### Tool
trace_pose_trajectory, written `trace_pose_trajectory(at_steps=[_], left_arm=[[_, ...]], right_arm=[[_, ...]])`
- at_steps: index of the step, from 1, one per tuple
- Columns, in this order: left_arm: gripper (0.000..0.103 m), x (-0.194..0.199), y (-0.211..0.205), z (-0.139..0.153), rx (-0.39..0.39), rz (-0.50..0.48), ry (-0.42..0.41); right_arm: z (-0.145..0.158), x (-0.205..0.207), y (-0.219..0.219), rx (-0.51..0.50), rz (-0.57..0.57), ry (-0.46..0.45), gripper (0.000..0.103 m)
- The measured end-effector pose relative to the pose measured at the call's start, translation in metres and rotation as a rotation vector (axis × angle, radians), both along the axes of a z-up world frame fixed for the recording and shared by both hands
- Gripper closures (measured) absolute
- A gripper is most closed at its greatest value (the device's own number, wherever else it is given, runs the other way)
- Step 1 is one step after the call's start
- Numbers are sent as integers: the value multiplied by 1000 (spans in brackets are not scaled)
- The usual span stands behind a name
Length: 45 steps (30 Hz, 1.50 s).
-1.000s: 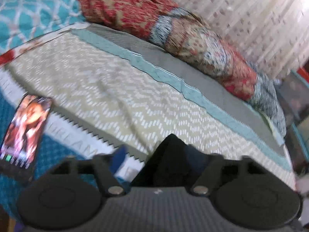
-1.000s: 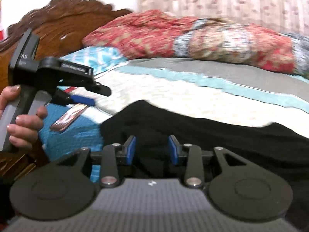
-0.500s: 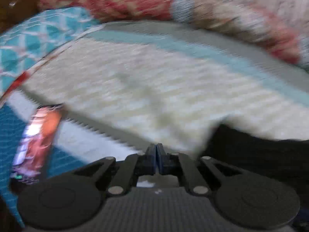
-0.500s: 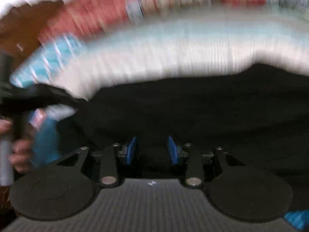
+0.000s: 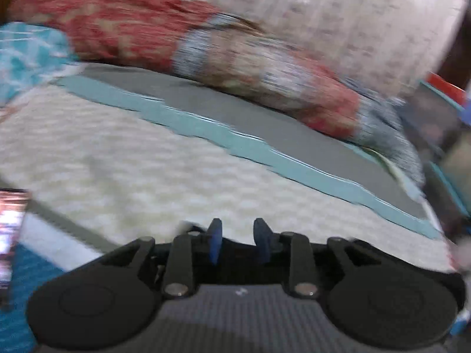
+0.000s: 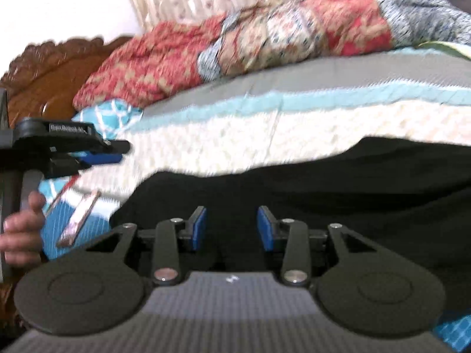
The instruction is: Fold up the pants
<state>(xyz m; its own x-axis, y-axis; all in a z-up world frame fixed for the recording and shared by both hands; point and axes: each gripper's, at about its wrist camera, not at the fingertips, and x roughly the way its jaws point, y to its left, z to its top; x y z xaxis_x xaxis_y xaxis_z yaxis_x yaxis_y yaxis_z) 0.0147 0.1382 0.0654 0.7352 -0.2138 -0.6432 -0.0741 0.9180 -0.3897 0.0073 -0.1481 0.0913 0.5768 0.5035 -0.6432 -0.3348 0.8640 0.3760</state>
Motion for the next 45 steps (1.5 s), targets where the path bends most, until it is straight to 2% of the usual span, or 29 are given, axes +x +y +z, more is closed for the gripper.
trace_pose_trajectory(at_steps=[2,4,6,7,8,9,10,13,17,19,21,24,28,33,35,38,45], left_arm=[[78,2,-19,-6,-11,-68,8],[78,5,-36,-19,12,-123,28],[78,9,-43,-36,40,-137,85],[78,12,-43,-50,60,-132,123],[85,12,-42,-61,89,-117,145],[97,12,-42,-67,122,-95,159],[97,12,-38,-73,150,-70,163],[97,17,-24,-76,90,-45,180],[97,22,-28,-69,109,-44,198],[93,21,-30,-59,77,-36,189],[75,14,-32,-47,48,-37,158],[69,6,-45,-32,71,-58,99],[67,6,-65,-35,94,-112,105],[65,9,-79,-60,165,-120,178],[66,12,-77,-72,160,-123,202],[66,15,-76,-73,173,-126,206],[66,14,-83,-75,214,-131,207]], right_arm=[[2,2,-10,3,-27,-8,61],[-2,4,-17,-3,-48,4,61],[-10,4,-25,-16,-75,32,61],[-14,6,-27,-24,-87,51,61],[-18,6,-30,-29,-100,71,61],[-23,6,-33,-30,-112,89,61],[-25,7,-35,-30,-122,102,61],[-28,4,-43,-25,-144,126,61],[-20,-1,-54,3,-163,99,61],[-14,-5,-62,12,-179,75,61],[-9,-8,-72,17,-197,60,61],[-5,-13,-90,23,-235,46,61],[-4,-21,-119,39,-306,41,61],[-8,-30,-157,50,-411,62,61],[-11,-34,-171,63,-451,83,61],[-14,-41,-187,73,-504,102,61],[-11,-56,-216,95,-592,88,61]])
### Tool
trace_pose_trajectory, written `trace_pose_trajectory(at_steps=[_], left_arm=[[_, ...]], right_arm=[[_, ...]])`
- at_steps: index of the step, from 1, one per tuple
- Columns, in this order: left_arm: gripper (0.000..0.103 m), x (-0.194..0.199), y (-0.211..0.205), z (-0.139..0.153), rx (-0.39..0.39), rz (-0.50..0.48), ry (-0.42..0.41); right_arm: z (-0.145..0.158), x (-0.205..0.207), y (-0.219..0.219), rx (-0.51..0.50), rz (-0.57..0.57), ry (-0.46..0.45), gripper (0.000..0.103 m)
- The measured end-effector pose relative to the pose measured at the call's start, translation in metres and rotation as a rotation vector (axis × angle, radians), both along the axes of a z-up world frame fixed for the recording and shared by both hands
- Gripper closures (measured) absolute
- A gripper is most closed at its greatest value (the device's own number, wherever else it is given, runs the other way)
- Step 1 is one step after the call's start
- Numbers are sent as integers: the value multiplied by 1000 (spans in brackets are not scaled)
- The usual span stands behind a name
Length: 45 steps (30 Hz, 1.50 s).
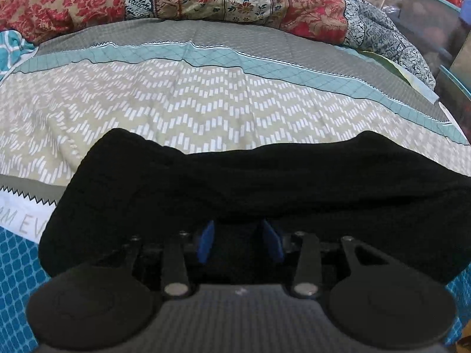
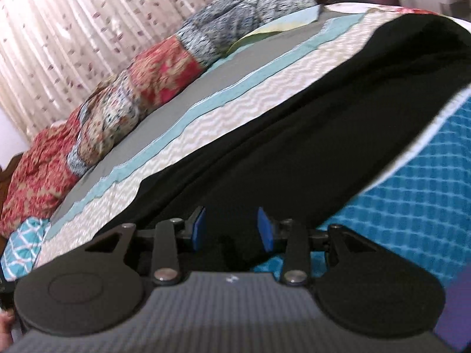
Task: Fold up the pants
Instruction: 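Press the waistband flat with the left gripper while the right gripper smooths the leg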
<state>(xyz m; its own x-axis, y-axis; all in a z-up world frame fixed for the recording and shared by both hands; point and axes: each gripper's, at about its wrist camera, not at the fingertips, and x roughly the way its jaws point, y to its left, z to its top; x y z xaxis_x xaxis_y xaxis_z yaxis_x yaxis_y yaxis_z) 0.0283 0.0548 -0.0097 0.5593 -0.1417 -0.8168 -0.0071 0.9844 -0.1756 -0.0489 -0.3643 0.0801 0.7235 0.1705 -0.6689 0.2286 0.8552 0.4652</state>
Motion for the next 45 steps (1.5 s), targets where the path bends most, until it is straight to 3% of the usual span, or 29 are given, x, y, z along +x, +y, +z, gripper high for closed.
trace_pose_trajectory(at_steps=[17,30,45], left_arm=[[65,0,3,0,-16,8,8],[43,4,-9,0,3,-9,15],[41,3,-9,0,-8,-13,15]], right_arm=[[-11,-10,-24,55,-74,34,60],[-15,-16,-39,69,-104,53,60],[-10,-18,-45,70,-133,40,60]])
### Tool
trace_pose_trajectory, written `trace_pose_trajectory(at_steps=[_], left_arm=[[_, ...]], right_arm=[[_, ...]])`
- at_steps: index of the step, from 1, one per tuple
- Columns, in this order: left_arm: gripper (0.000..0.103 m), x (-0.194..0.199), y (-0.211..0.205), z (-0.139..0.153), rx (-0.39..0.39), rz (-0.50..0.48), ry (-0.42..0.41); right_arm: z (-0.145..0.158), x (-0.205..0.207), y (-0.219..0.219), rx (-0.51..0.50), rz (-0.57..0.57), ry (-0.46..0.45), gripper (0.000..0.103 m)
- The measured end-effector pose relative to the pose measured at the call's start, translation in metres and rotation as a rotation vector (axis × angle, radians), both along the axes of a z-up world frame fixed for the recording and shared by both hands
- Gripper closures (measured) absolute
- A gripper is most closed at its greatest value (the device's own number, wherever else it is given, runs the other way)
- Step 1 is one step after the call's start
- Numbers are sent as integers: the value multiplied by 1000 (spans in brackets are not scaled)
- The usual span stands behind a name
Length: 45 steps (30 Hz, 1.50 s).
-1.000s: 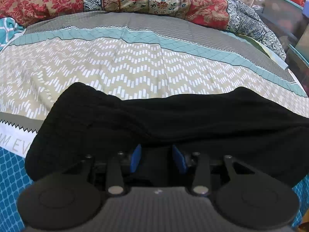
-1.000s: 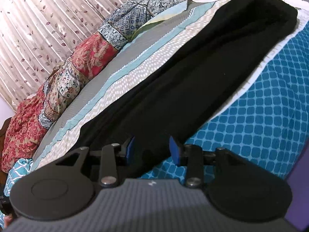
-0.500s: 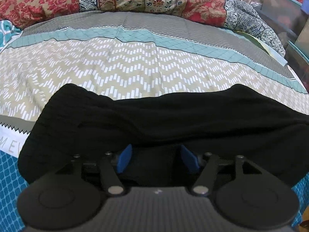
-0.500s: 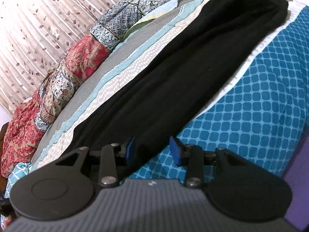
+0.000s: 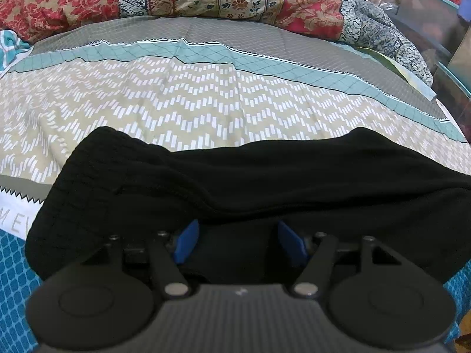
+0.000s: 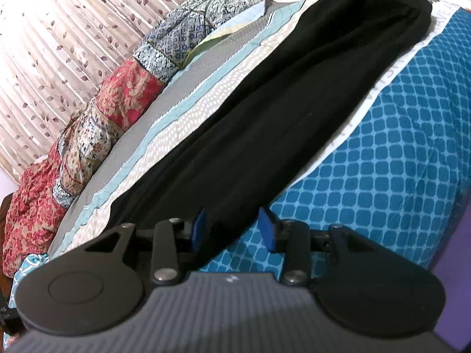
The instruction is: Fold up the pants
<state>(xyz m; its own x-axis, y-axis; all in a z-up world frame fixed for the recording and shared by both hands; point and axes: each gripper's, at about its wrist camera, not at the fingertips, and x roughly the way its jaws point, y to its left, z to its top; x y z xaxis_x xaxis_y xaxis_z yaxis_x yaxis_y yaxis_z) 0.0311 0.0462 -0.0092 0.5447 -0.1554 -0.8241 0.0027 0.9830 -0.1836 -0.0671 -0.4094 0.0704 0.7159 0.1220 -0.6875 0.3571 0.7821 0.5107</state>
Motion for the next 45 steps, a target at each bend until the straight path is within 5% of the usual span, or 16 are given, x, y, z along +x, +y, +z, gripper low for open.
trace_pose_trajectory(at_steps=[24,29,34,41,45], left_arm=[[32,0,-5,0,8,-28,3],[32,-1,6,21,-80,27,-9],[22,-11,4,55,-57,19,-99],[22,-7,-10,50,-111,26,-8],[22,-5,-23,44,-88,13,20]], right_arm=[[19,-19,-56,-66,-169,-81,60],[23,-27,-101,-91,-309,-136,51],[19,-21,-150,-84,-416,-183,43],[0,13,-196,-197,-434,-164,26],[-16,20,-226,-147,-455,-162,26]])
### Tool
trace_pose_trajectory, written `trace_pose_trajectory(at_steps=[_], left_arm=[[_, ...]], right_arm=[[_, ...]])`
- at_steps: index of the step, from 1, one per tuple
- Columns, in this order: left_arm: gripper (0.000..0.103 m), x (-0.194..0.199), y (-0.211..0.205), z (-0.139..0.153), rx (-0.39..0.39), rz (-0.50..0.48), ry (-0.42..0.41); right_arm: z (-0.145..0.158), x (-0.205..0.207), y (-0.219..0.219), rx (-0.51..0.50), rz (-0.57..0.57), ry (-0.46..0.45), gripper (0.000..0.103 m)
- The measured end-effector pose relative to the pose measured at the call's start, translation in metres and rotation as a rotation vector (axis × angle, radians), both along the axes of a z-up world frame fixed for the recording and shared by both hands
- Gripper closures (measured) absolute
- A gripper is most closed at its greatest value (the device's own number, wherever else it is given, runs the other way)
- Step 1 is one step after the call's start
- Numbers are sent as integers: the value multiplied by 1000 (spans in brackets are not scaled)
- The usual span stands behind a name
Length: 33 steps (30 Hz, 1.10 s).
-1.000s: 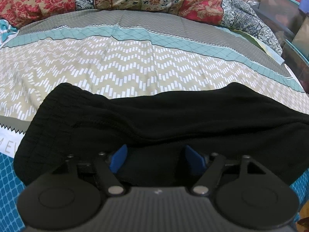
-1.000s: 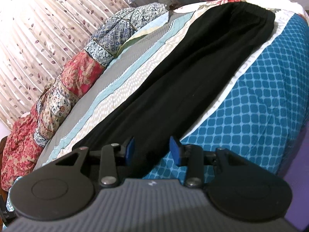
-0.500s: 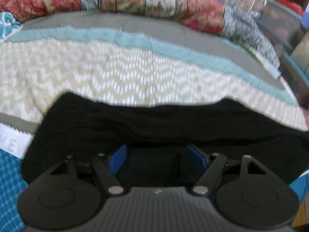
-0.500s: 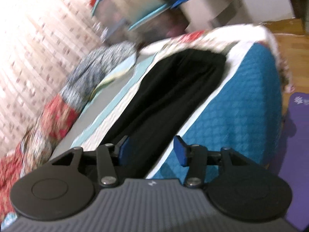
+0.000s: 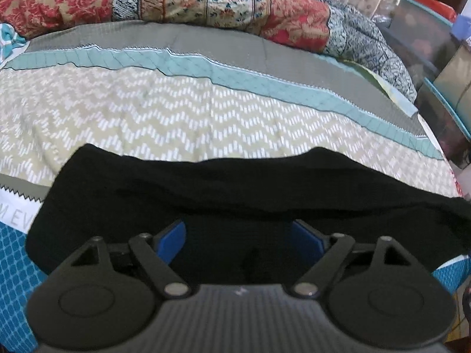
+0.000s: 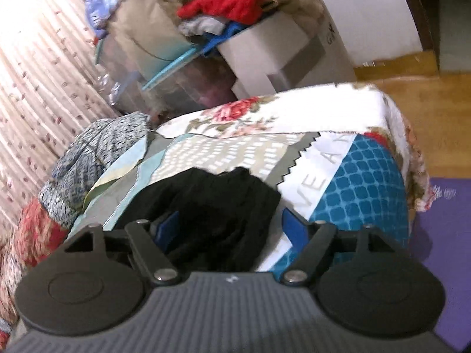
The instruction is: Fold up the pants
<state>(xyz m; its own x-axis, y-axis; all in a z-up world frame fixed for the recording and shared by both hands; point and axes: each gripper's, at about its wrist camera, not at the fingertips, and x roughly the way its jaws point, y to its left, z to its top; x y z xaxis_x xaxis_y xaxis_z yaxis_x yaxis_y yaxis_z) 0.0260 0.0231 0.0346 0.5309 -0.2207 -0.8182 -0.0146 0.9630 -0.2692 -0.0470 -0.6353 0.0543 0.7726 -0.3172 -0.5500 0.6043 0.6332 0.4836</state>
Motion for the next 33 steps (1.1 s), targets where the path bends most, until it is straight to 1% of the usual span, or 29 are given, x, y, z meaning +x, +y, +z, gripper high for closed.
trace_pose_trajectory(at_steps=[1,3,4,5,6,7,10,11,13,15,18,20,22,23,25,27,28,29,30,31,32,33], left_arm=[[22,1,-3,-1,2,-1,6],[21,3,-7,-2,7,-5,14],[21,4,-9,-3,8,-7,18],[21,5,-10,-3,6,-8,21],[21,6,-11,-3,3,-10,22],[21,6,-13,-3,-3,-11,22],[21,6,-15,-1,-25,-20,17],[21,6,-15,-1,-31,-24,15],[21,4,-14,0,-44,-29,13],[21,0,-11,1,-64,-28,9],[20,-6,-5,2,-92,-23,4],[20,-11,0,2,-103,-19,2],[20,-15,6,0,-112,-12,4],[20,-18,9,-1,-118,-8,6],[20,-21,15,-3,-127,-2,9],[20,-26,20,-5,-133,4,13],[20,-28,23,-6,-137,7,16],[20,-30,25,-7,-142,10,17],[20,-32,29,-7,-147,12,15],[20,-34,32,-6,-151,11,11],[20,-36,34,-5,-153,10,6],[20,-38,37,-5,-155,10,2]], right_arm=[[-1,2,-1,6,5,-8,26],[1,11,1,-3,48,-4,39],[2,16,4,-10,72,15,53],[3,21,5,-6,106,25,76],[6,23,7,10,131,18,76],[11,23,10,12,141,5,78],[34,21,31,-14,201,-46,83],[44,22,43,-32,232,-60,86],[63,25,70,-89,307,-79,87],[82,30,111,-177,415,-87,88],[95,35,189,-378,621,-42,88],[87,35,246,-532,780,25,88],[68,30,292,-661,911,107,88],[55,25,316,-710,983,149,88],[32,19,347,-787,1070,216,87],[6,17,369,-867,1118,302,82],[-2,14,375,-890,1137,327,74],[-4,11,378,-911,1145,328,67],[2,6,380,-916,1155,322,61],[8,3,378,-898,1175,311,51],[17,0,374,-871,1195,292,46],[29,-3,371,-840,1211,269,46]])
